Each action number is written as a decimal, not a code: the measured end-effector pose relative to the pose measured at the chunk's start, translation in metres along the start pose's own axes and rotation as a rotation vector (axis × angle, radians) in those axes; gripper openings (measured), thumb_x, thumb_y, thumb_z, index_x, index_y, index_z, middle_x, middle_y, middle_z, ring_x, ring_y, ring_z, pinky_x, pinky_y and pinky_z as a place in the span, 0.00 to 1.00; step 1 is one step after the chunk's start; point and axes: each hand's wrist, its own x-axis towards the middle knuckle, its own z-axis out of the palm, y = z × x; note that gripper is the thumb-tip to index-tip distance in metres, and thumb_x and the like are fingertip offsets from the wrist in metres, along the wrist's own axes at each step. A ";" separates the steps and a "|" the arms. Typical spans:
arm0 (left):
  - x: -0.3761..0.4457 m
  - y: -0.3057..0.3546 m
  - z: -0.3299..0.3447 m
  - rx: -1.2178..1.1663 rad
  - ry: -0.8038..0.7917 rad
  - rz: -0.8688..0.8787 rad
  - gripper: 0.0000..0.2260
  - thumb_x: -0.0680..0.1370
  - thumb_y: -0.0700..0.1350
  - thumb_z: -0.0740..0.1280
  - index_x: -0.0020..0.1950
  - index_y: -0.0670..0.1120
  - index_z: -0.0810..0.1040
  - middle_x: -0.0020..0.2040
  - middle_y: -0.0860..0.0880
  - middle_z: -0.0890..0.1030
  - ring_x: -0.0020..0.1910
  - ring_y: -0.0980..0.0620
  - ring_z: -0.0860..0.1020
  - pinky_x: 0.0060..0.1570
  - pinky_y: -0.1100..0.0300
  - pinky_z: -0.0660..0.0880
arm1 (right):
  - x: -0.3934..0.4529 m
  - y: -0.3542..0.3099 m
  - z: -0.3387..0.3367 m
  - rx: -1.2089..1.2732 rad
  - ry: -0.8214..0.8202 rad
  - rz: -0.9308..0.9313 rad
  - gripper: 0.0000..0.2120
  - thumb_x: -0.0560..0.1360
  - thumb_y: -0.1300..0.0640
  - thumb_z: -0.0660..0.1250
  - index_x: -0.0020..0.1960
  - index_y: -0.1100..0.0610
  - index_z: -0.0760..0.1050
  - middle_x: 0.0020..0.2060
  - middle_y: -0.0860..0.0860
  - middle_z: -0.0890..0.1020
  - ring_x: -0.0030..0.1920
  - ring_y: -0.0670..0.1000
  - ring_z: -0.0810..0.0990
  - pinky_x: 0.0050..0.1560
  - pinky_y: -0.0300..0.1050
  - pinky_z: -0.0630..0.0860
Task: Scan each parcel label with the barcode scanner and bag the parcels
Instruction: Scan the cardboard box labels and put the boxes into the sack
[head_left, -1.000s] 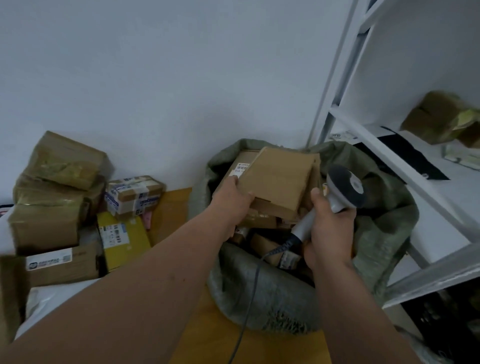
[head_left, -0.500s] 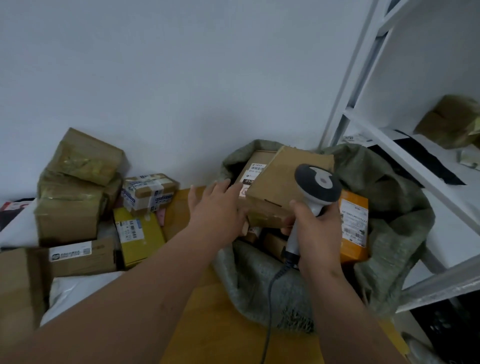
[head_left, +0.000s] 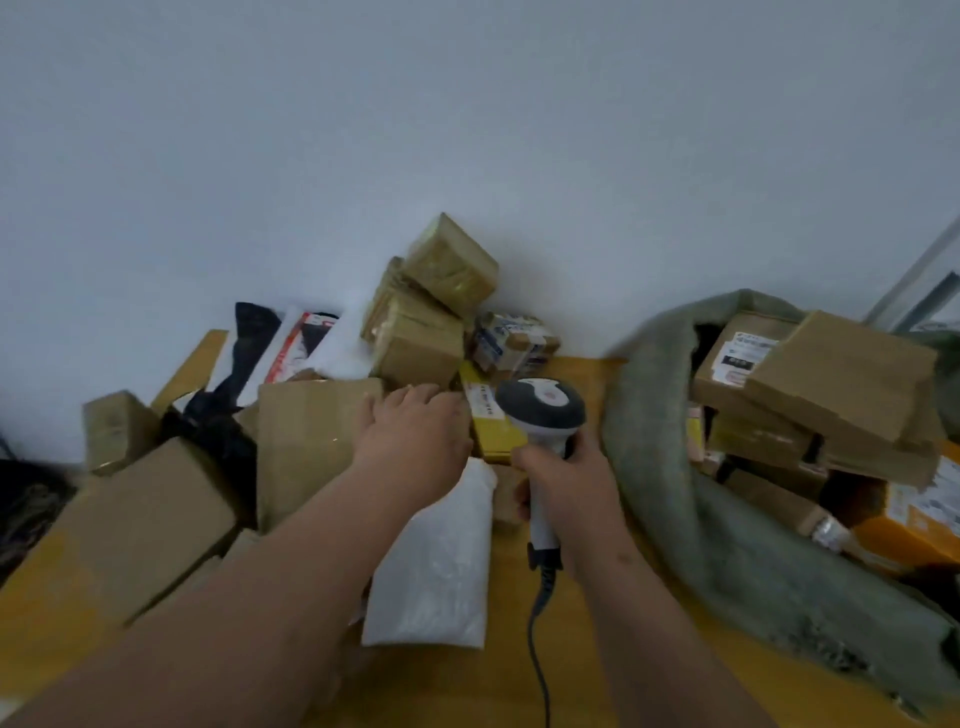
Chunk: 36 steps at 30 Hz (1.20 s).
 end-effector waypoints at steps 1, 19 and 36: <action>-0.007 -0.020 -0.002 0.005 -0.008 -0.028 0.23 0.81 0.57 0.59 0.75 0.57 0.61 0.77 0.53 0.61 0.76 0.48 0.58 0.74 0.39 0.46 | -0.005 0.003 0.019 -0.014 -0.033 0.013 0.09 0.74 0.66 0.67 0.50 0.53 0.75 0.31 0.53 0.77 0.25 0.47 0.76 0.28 0.42 0.74; -0.113 -0.178 0.025 0.167 -0.186 -0.259 0.39 0.73 0.74 0.53 0.77 0.54 0.57 0.73 0.49 0.69 0.71 0.46 0.67 0.69 0.43 0.59 | -0.060 0.055 0.157 -0.301 -0.169 0.204 0.05 0.76 0.56 0.68 0.50 0.54 0.73 0.37 0.57 0.81 0.33 0.53 0.80 0.29 0.40 0.78; -0.115 -0.136 -0.016 -0.050 0.047 -0.200 0.27 0.80 0.64 0.54 0.74 0.51 0.62 0.61 0.50 0.76 0.55 0.49 0.77 0.48 0.55 0.73 | -0.056 0.045 0.133 0.069 -0.026 0.152 0.18 0.74 0.54 0.74 0.61 0.50 0.72 0.50 0.54 0.82 0.50 0.58 0.83 0.47 0.58 0.83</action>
